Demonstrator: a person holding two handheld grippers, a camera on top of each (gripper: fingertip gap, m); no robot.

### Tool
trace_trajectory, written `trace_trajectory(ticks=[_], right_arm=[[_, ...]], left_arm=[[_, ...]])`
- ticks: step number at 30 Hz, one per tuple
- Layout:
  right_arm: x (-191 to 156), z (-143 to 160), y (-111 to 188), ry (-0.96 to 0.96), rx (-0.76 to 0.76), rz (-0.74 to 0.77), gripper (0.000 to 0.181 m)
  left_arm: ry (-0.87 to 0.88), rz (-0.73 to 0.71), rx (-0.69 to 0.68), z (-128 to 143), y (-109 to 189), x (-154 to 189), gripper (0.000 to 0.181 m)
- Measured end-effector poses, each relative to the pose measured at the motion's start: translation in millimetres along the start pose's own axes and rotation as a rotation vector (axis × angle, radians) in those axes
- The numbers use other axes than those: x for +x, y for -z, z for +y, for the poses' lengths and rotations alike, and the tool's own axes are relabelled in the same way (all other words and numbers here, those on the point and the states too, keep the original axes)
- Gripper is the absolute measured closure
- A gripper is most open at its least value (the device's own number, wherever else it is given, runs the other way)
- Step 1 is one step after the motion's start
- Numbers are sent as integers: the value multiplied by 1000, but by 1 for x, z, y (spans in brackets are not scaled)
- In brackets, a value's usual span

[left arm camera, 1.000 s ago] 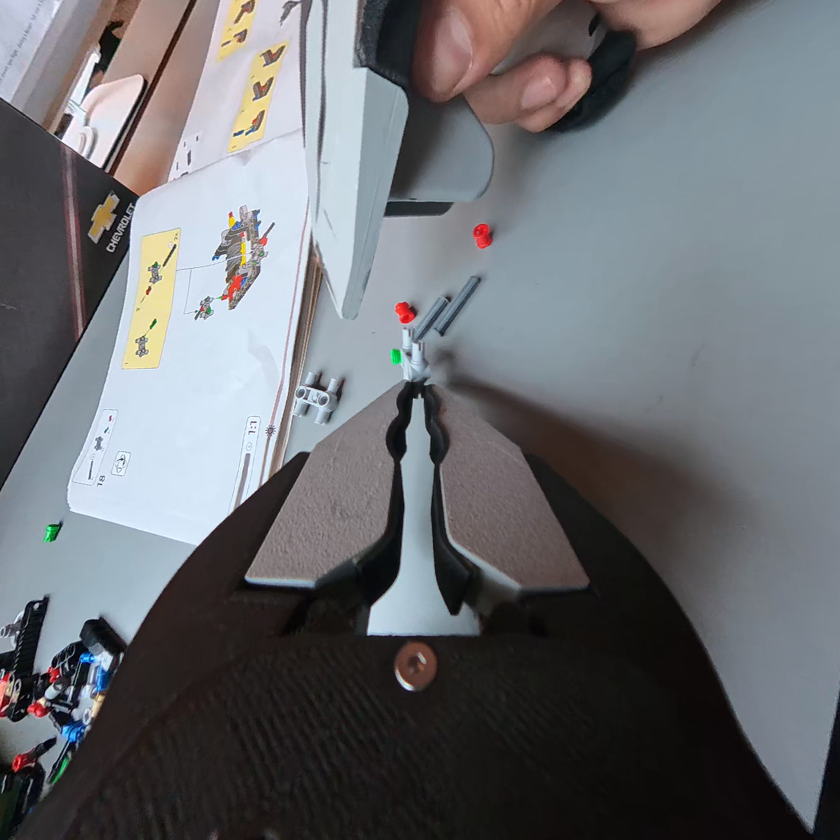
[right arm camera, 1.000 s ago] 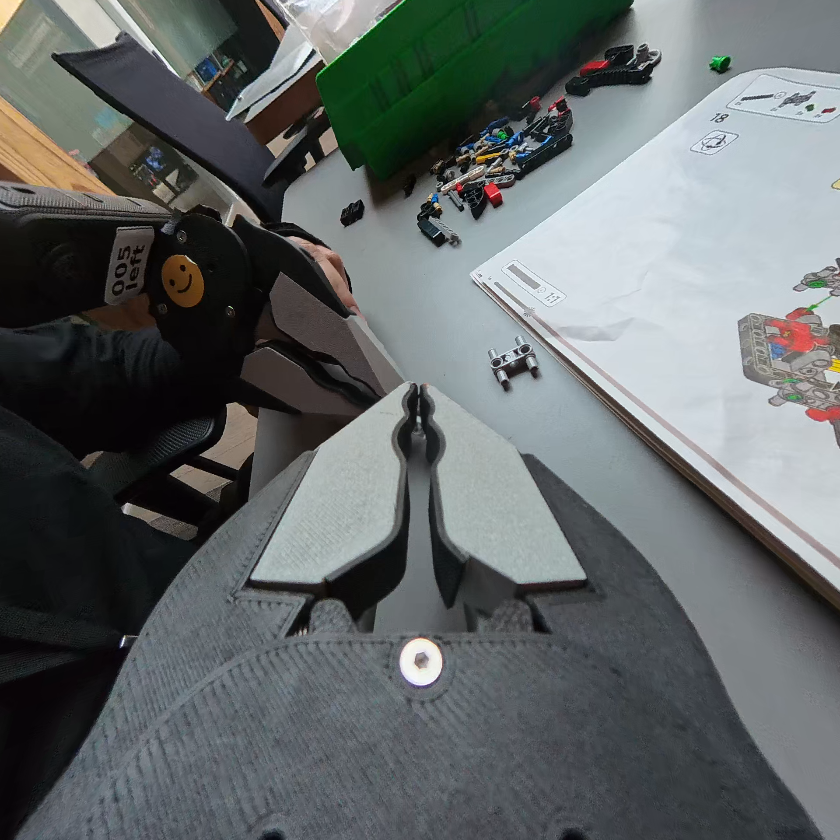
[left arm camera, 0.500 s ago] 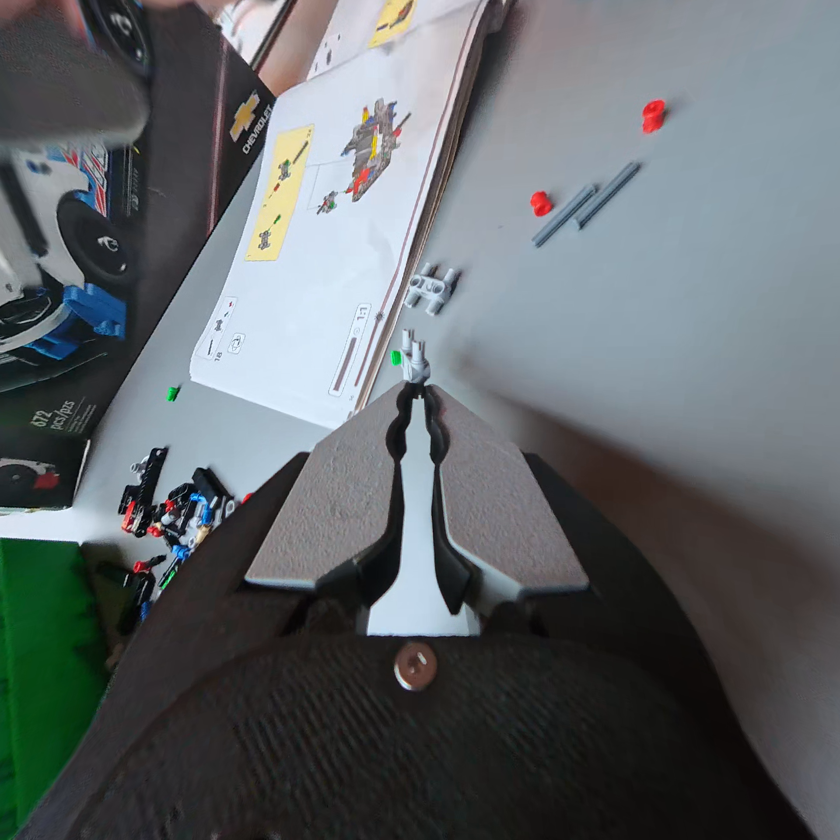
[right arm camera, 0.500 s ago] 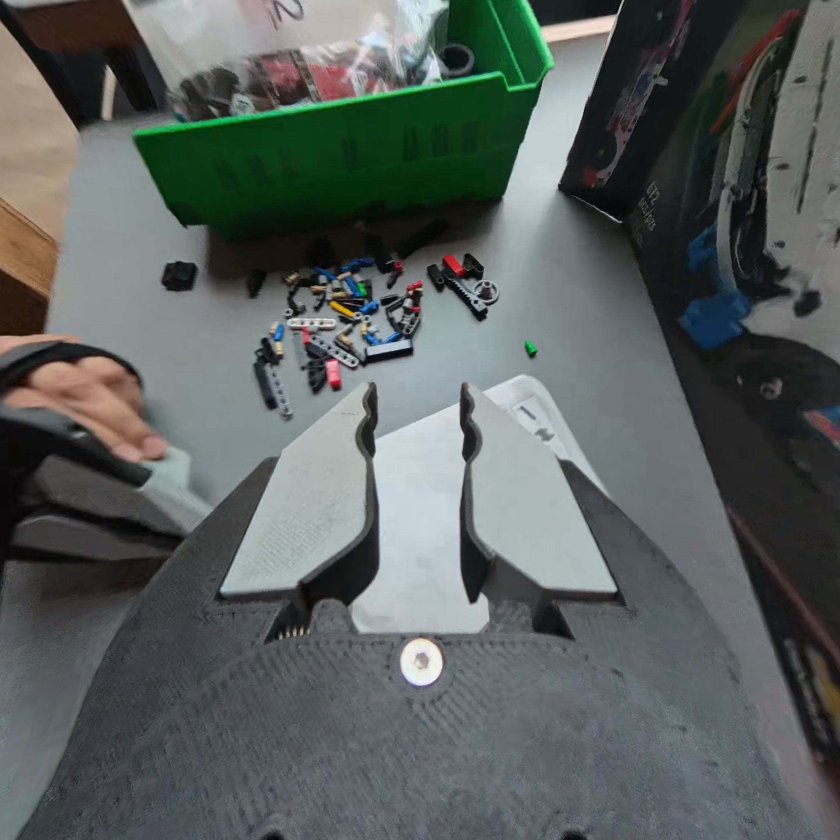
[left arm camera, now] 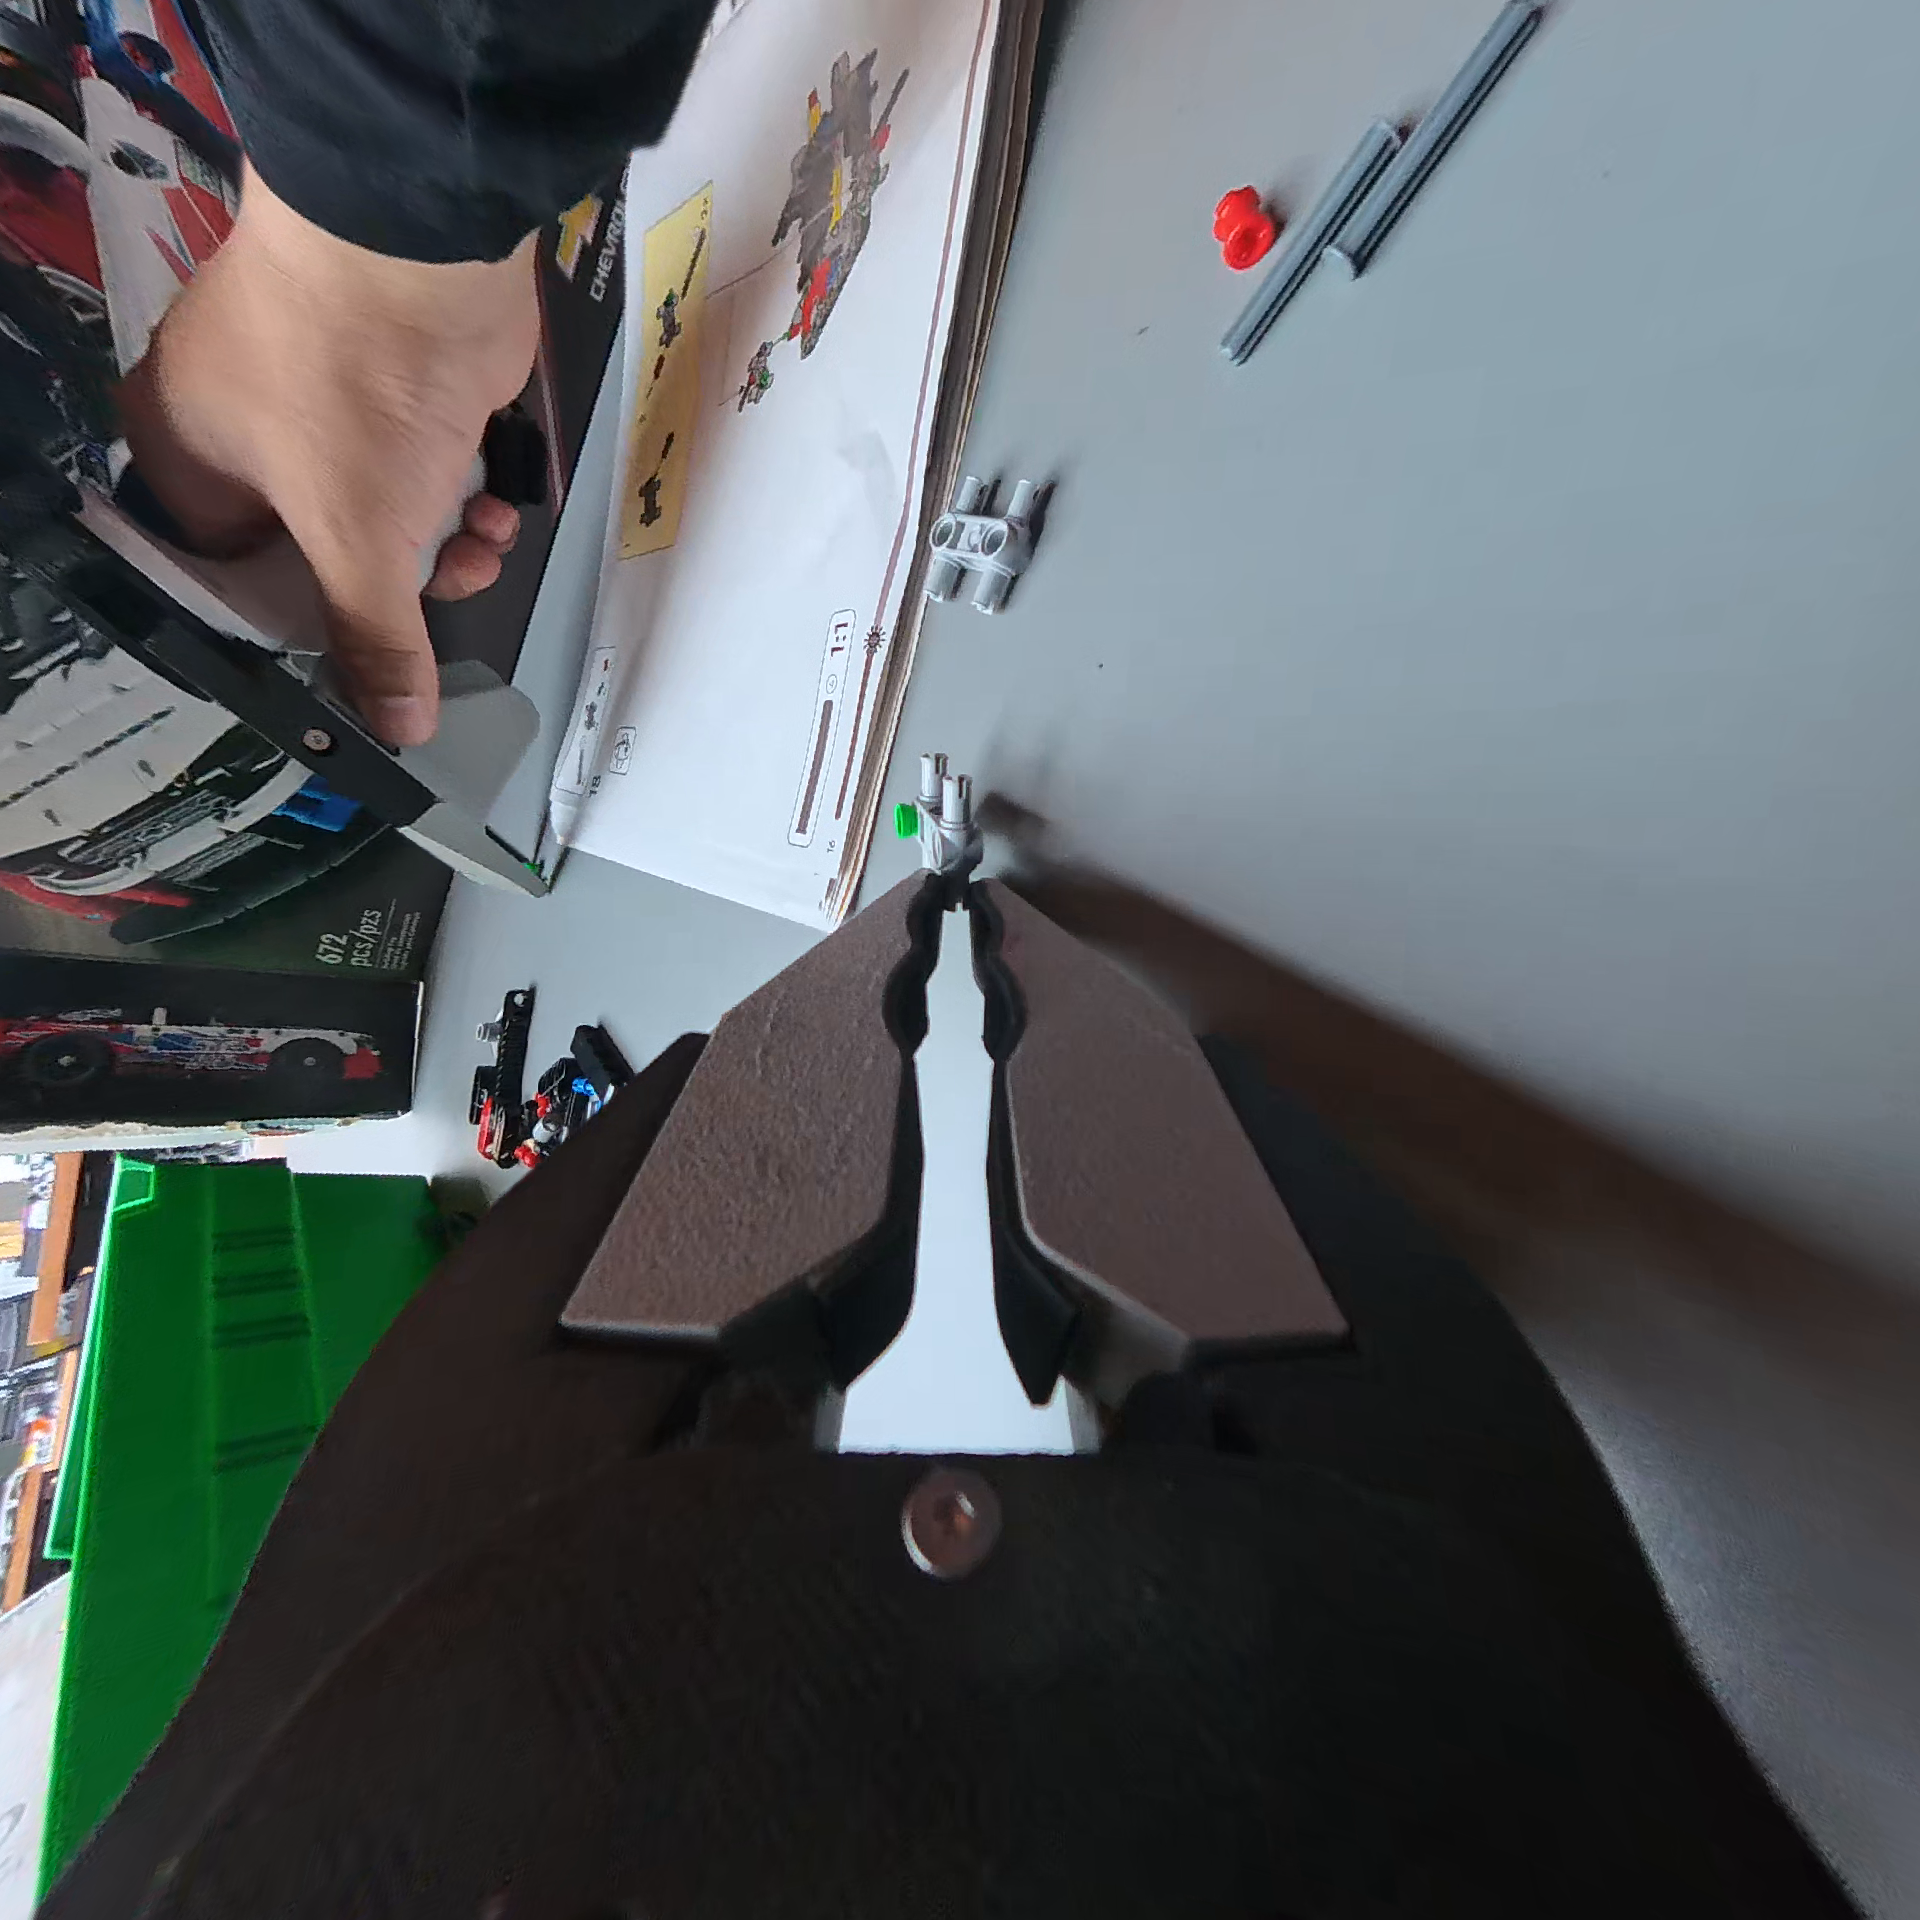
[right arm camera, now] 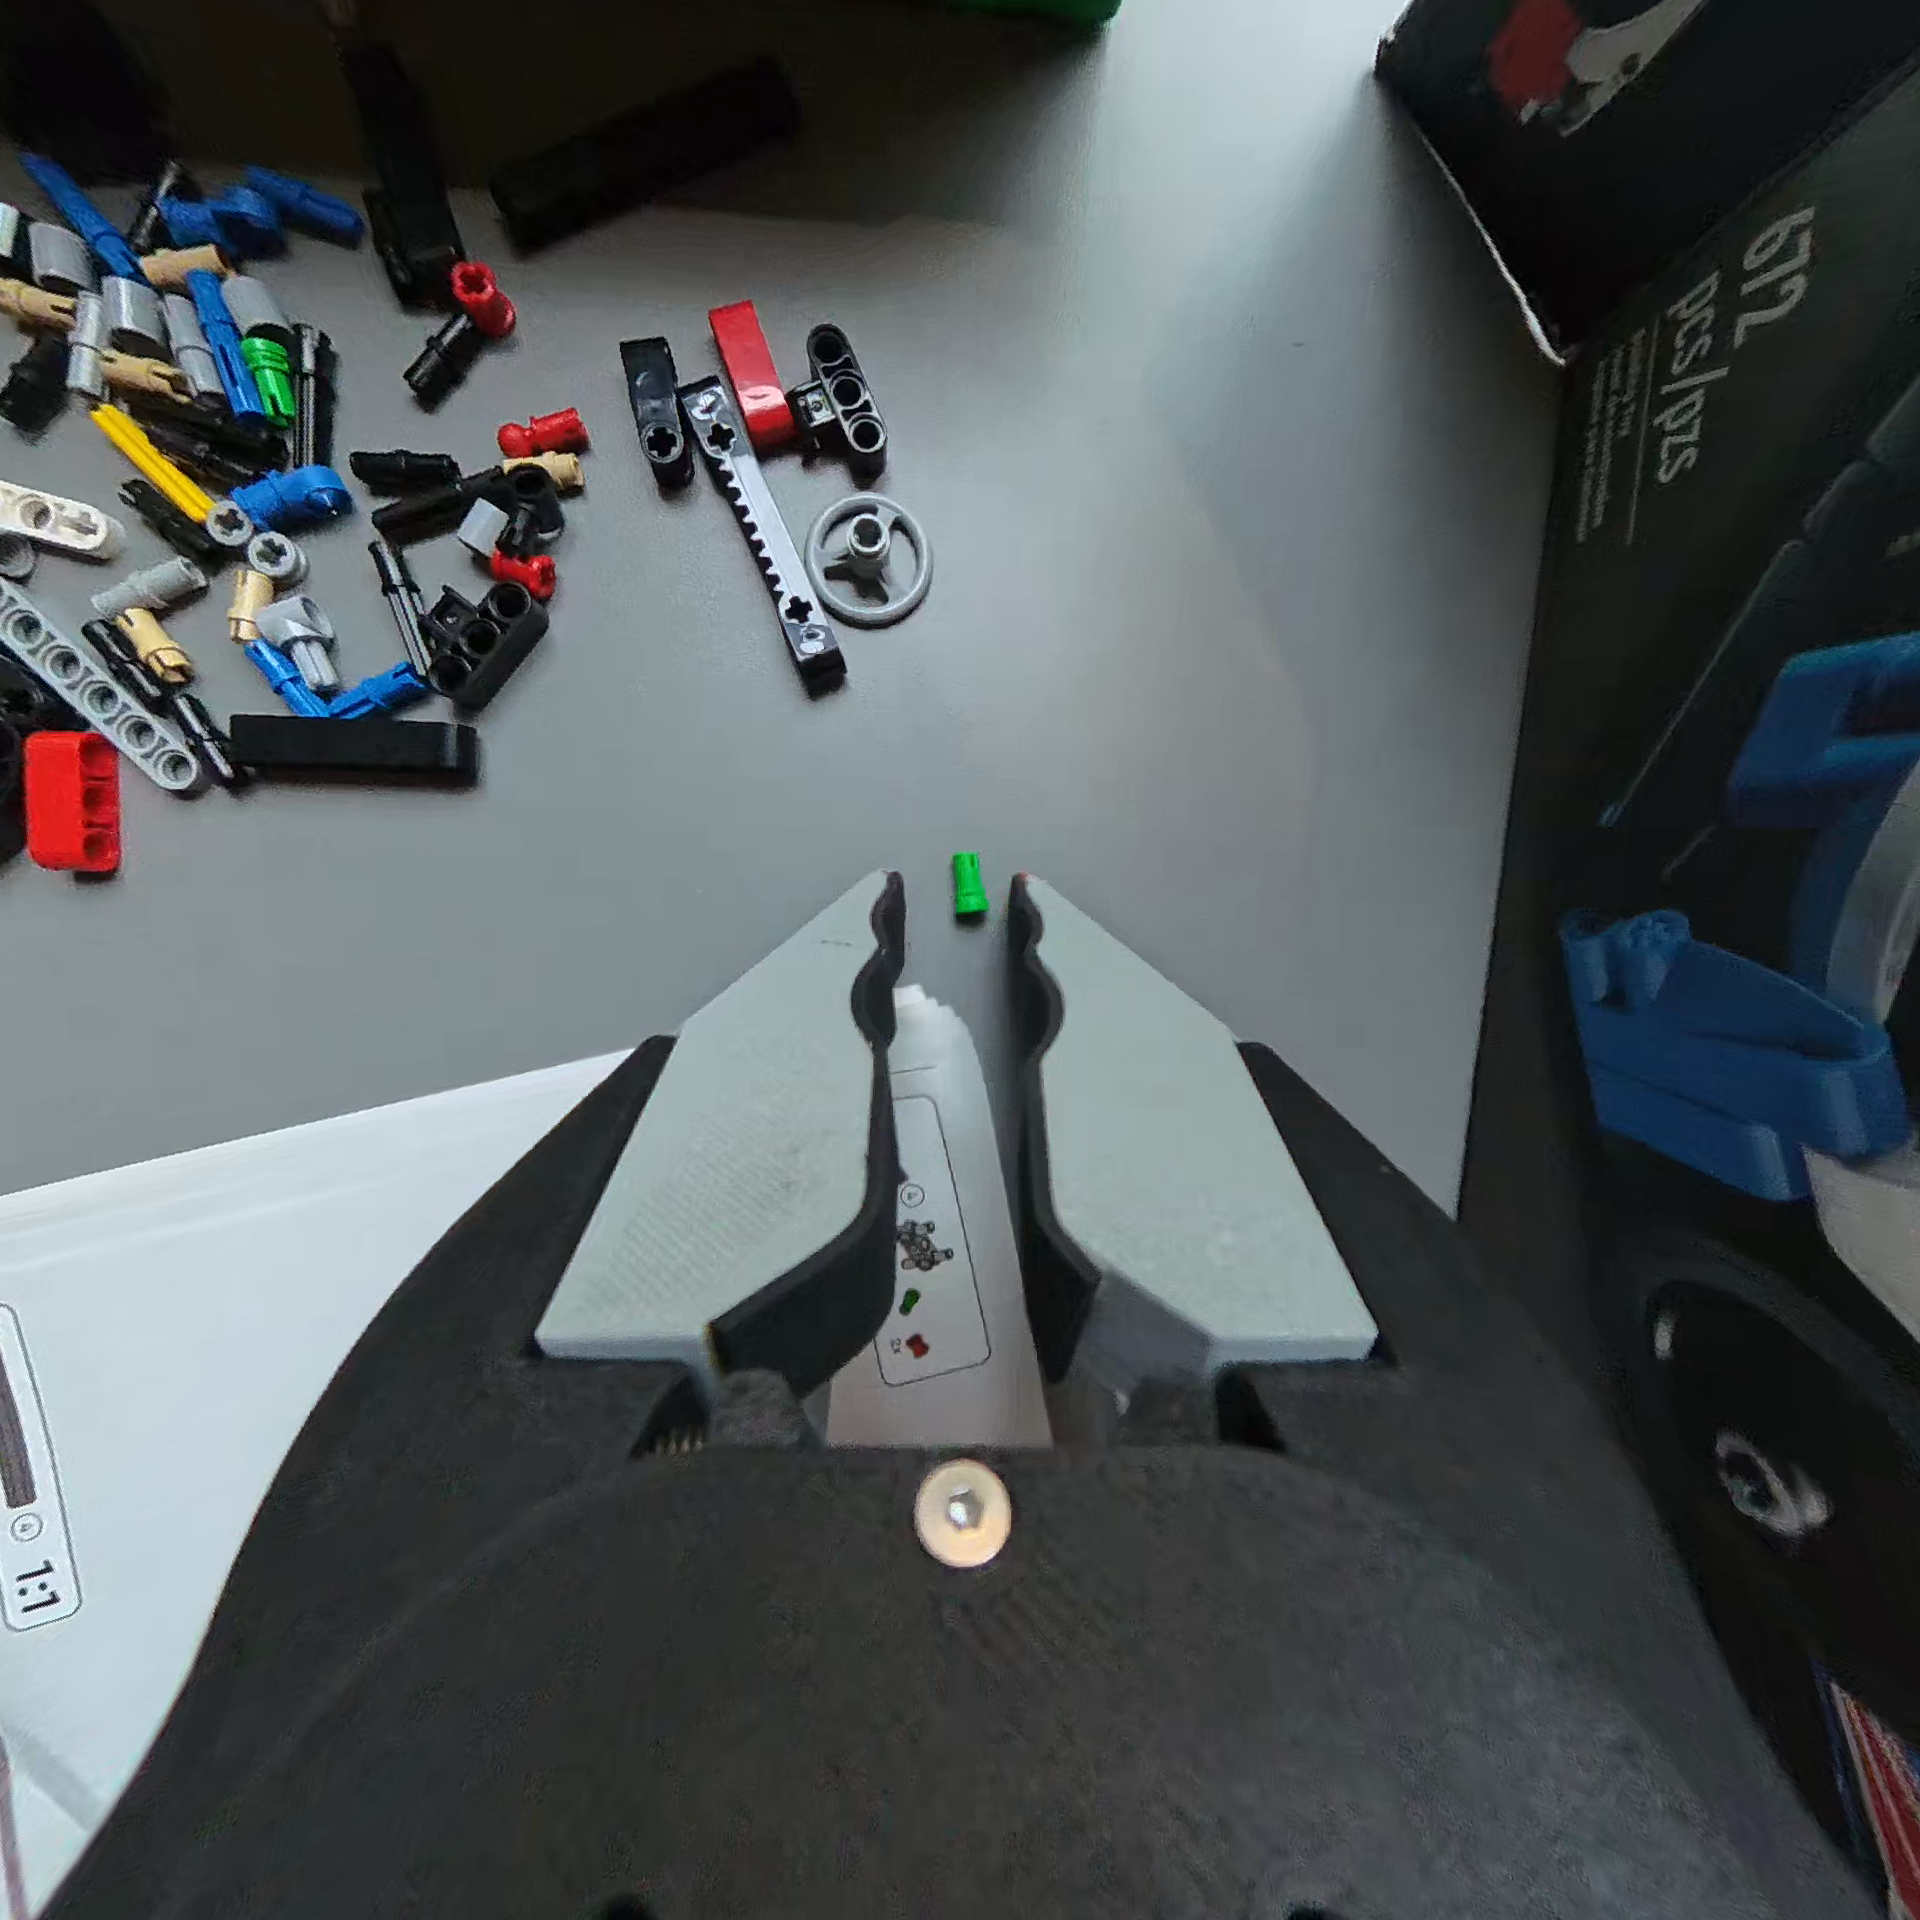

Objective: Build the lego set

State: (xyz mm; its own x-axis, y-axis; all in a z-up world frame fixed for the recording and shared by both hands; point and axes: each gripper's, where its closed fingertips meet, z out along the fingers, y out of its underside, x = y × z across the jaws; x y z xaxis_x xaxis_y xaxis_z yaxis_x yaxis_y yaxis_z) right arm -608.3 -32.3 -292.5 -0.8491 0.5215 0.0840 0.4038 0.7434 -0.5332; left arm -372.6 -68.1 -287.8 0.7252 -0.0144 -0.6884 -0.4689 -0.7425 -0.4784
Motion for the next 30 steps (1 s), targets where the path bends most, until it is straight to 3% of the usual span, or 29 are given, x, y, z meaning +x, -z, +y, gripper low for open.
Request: trace_trajectory(ticks=[3, 6, 10, 13, 17, 19, 22, 30], right_arm=[[-1, -2, -2, -7, 17, -24, 178], [-7, 4, 5, -56, -18, -38, 179], [-43, 8, 53, -95, 26, -62, 179], [-102, 40, 98, -110, 3, -119, 179], [-164, 118, 131, -150, -103, -64, 179], [-187, 142, 135, -200, -96, -88, 179], [-188, 167, 136, -216, -107, -14, 179], [-205, 179, 133, -211, -59, -51, 170]], left_arm=[[-1, -3, 0, 0, 0, 0, 178], [19, 8, 5, 0, -1, 0, 178], [3, -5, 0, 0, -1, 0, 178], [-32, -26, -10, -2, -1, 0, 178], [-178, -67, 5, -11, 1, 8, 178], [-280, -83, 47, -19, 1, 13, 178], [-367, -75, 67, -28, 2, 21, 179], [-480, 100, 92, -38, 9, 32, 173]])
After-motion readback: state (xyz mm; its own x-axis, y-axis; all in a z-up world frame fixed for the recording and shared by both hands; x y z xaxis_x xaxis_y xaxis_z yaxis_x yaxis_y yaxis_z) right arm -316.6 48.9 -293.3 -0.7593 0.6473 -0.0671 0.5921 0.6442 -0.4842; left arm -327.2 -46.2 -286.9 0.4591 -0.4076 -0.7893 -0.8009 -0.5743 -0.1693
